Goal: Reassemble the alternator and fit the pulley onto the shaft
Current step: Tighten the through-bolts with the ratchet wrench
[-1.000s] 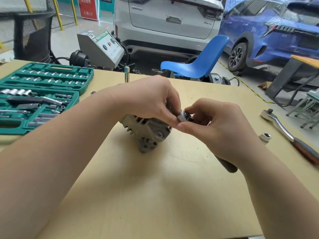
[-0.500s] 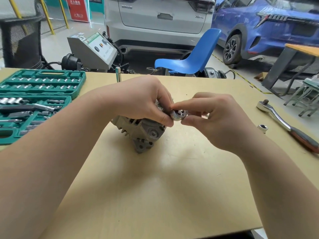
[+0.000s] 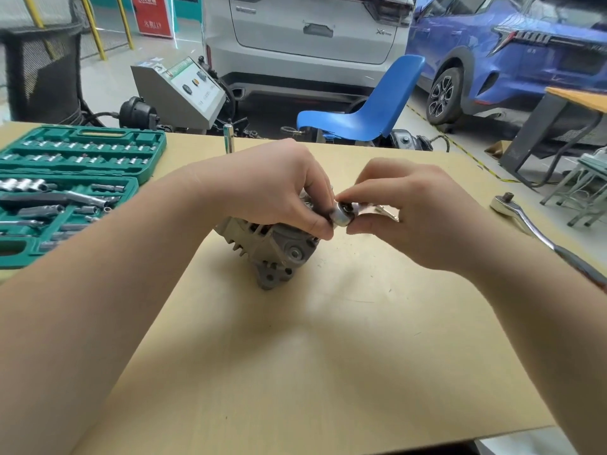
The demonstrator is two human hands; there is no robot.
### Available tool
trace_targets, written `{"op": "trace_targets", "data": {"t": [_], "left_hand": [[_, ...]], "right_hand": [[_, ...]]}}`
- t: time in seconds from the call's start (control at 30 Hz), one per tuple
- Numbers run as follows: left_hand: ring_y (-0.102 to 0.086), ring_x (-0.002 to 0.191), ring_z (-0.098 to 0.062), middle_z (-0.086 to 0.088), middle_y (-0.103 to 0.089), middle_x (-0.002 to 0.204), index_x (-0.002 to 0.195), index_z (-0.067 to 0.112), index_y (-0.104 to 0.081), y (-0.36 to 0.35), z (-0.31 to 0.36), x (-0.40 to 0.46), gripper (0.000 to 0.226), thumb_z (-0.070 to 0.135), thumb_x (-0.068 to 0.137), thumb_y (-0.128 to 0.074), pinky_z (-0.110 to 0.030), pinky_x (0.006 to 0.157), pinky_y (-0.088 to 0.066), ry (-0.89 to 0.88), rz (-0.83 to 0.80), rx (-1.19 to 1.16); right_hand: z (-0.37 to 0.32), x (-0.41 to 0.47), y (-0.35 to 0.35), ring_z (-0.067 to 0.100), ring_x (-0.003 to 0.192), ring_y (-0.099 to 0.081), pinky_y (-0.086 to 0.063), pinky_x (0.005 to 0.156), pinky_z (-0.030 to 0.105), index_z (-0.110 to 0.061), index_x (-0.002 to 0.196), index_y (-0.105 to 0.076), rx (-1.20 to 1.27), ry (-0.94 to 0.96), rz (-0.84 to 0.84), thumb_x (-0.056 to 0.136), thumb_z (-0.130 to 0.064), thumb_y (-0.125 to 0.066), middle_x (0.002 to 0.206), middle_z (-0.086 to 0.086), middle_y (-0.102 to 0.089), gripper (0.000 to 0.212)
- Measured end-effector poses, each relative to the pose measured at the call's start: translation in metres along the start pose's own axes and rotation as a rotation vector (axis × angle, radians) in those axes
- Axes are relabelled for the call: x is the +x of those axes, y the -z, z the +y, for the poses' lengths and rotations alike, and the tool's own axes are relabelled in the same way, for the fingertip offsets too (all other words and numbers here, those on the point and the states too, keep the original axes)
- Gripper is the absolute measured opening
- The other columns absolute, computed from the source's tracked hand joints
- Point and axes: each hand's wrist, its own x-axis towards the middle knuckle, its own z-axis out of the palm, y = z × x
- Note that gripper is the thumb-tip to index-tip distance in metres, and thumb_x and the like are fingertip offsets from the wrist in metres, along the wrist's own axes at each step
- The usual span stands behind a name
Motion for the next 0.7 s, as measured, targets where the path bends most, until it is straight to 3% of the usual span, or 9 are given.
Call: {"op": "trace_targets", "data": {"t": [0.07,0.13,0.3,0.4,0.57,0.63,0.7], "left_hand": [[-0.068,0.103,-0.005,0.037,-0.073,0.096,0.087,0.063,-0.077,0.000,-0.001,0.000,0.018,0.068,0.070,-0.074,-0.039,0.089,-0.059,0.015,0.006,-0.003],[-0.069,0.103,-0.006,0.034,-0.074,0.094,0.089,0.059,-0.079,0.000,0.000,0.000,0.027,0.072,0.068,-0.070,-0.040,0.088,-0.060,0.032,0.018,-0.003],[-0.071,0.097,-0.004,0.030,-0.076,0.088,0.071,0.063,-0.075,0.000,0.004,0.000,0.007,0.070,0.072,-0.077,-0.035,0.080,-0.063,0.088,0.024,-0.027],[-0.071,0.099,-0.007,0.026,-0.078,0.090,0.076,0.062,-0.078,0.001,0.007,-0.001,0.009,0.070,0.073,-0.078,-0.038,0.083,-0.063,0.116,0.010,-0.023],[-0.071,0.102,-0.012,0.023,-0.078,0.094,0.074,0.063,-0.076,0.003,0.008,0.000,0.006,0.060,0.074,-0.081,-0.046,0.091,-0.060,0.137,-0.022,-0.002],[-0.070,0.104,-0.012,0.023,-0.078,0.096,0.076,0.064,-0.076,0.004,0.008,0.000,0.007,0.060,0.075,-0.081,-0.046,0.091,-0.060,0.157,-0.040,0.017],[-0.069,0.107,-0.012,0.023,-0.077,0.099,0.082,0.062,-0.078,0.004,0.008,-0.002,0.004,0.060,0.078,-0.080,-0.047,0.092,-0.060,0.169,-0.056,0.017]], "right_hand": [[-0.004,0.005,0.006,0.020,0.086,-0.061,-0.054,0.077,0.043,-0.023,0.105,-0.079,-0.006,-0.040,-0.069,0.086,-0.038,-0.082,0.097,-0.009,-0.065,0.024],[-0.013,0.007,0.010,0.016,0.079,-0.063,-0.055,0.072,0.044,-0.028,0.095,-0.074,0.004,-0.163,-0.140,0.082,-0.057,-0.070,0.085,-0.015,-0.067,0.032],[-0.032,0.012,0.000,0.017,0.060,-0.059,-0.045,0.053,0.035,-0.023,0.068,-0.065,0.049,-0.468,-0.183,0.072,-0.082,-0.054,0.060,-0.003,-0.063,0.060],[-0.035,0.013,0.001,0.011,0.057,-0.056,-0.040,0.051,0.030,-0.026,0.069,-0.065,-0.015,-0.438,-0.178,0.078,-0.075,-0.057,0.058,-0.007,-0.061,0.051],[-0.031,0.016,0.018,0.019,0.077,-0.058,-0.049,0.065,0.035,-0.030,0.095,-0.068,-0.109,-0.162,-0.277,0.093,-0.036,-0.076,0.078,-0.012,-0.067,0.010],[-0.034,0.020,0.022,0.020,0.077,-0.057,-0.049,0.066,0.037,-0.034,0.096,-0.067,-0.178,-0.088,-0.317,0.095,-0.034,-0.074,0.079,-0.012,-0.068,0.007],[-0.036,0.023,0.024,0.018,0.069,-0.055,-0.046,0.060,0.034,-0.036,0.078,-0.056,-0.224,-0.107,-0.327,0.096,-0.043,-0.069,0.069,-0.010,-0.063,0.023]]}}
